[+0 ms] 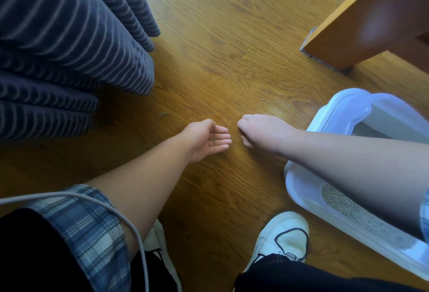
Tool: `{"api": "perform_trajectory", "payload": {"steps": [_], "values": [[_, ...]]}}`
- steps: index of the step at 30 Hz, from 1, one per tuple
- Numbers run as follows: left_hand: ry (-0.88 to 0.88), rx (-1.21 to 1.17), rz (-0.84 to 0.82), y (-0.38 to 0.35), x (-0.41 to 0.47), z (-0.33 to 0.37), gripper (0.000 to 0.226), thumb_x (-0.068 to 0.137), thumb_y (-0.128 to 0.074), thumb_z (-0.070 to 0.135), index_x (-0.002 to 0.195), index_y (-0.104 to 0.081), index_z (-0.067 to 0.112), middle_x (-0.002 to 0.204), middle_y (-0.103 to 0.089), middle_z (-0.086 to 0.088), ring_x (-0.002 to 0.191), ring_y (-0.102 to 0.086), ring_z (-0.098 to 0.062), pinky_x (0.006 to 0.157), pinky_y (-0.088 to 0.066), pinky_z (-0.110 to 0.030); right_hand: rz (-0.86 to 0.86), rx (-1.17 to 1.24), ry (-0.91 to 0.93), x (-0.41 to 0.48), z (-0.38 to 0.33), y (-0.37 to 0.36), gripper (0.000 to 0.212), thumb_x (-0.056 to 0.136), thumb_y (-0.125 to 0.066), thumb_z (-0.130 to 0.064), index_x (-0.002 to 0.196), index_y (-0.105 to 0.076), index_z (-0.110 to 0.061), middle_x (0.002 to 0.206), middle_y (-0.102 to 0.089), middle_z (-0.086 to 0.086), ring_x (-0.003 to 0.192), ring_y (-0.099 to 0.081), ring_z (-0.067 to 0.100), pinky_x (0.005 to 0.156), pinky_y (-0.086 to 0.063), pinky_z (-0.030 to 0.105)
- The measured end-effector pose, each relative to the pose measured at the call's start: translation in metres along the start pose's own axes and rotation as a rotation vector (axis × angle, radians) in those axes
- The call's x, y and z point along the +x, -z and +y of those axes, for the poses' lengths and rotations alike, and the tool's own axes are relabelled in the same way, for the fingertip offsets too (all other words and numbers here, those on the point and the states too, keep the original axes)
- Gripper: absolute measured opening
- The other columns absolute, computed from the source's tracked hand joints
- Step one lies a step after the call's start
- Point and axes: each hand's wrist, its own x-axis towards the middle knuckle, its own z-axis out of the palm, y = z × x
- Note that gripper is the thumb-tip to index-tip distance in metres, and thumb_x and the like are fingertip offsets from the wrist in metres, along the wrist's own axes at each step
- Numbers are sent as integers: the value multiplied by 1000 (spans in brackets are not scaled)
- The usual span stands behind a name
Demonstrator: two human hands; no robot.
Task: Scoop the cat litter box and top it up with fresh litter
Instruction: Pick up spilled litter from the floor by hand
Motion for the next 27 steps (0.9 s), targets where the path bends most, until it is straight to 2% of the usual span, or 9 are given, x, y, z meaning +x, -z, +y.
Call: {"api": "perform_trajectory", "payload": {"steps": [2,4,7,9,11,14,17,20,27], "values": [[-7,-16,-22,-4,0,0,36,102,-32,16,104,-62,-4,102,-67,-20,92,-69,-29,75,-59,-36,44,183,-12,-2,1,6,4,90,-50,-22,92,-53,-21,93,-51,-5,86,-54,20,74,-43,32],[-18,-61,-50,-10,0,1,36,104,-32,19,99,-61,-3,97,-66,-18,88,-68,-28,74,-59,-36,88,297,32,-3,-3,11,7,89,-55,-21,95,-58,-19,91,-51,-7,82,-48,14,74,-39,28],[-23,-107,-83,-19,-1,2,31,103,-35,18,98,-58,-1,91,-62,-16,82,-66,-26,70,-61,-35,186,458,35,-6,-12,14,12,92,-58,-18,101,-66,-17,92,-58,-9,85,-50,9,76,-37,22],[-18,-105,-99,-21,-1,3,33,103,-34,18,99,-60,-1,90,-66,-15,82,-69,-26,72,-60,-35,300,515,-23,-3,-5,15,15,93,-56,-14,101,-69,-16,96,-62,-8,91,-55,10,79,-36,18],[-15,-112,-93,-20,0,6,38,105,-32,19,100,-63,-2,92,-69,-17,86,-70,-27,75,-59,-35,362,491,-153,5,12,18,15,93,-54,-12,101,-66,-15,101,-63,-3,97,-58,17,84,-38,23],[-29,-127,-49,-18,2,10,39,105,-31,19,105,-63,-4,99,-69,-19,90,-71,-28,74,-60,-35,344,409,-312,15,36,20,10,94,-58,-17,103,-61,-18,100,-54,-5,95,-56,19,87,-45,34],[-35,-150,-17,-15,4,13,37,103,-32,15,109,-62,-4,108,-68,-22,96,-70,-30,77,-60,-36,290,344,-256,22,41,22,11,95,-60,-21,106,-62,-20,100,-50,-9,96,-54,16,89,-45,34],[-42,-172,-11,-14,5,14,36,102,-32,15,110,-62,-5,112,-67,-23,98,-70,-31,77,-60,-36,253,294,-186,26,39,21,8,94,-61,-22,102,-64,-20,101,-54,-5,100,-56,19,87,-45,33],[-54,-232,-12,-17,7,17,35,102,-32,13,110,-61,-5,111,-66,-21,100,-69,-30,77,-60,-37,294,207,-111,29,37,13,6,95,-60,-16,95,-64,-12,98,-56,3,99,-54,27,80,-44,36]]}}
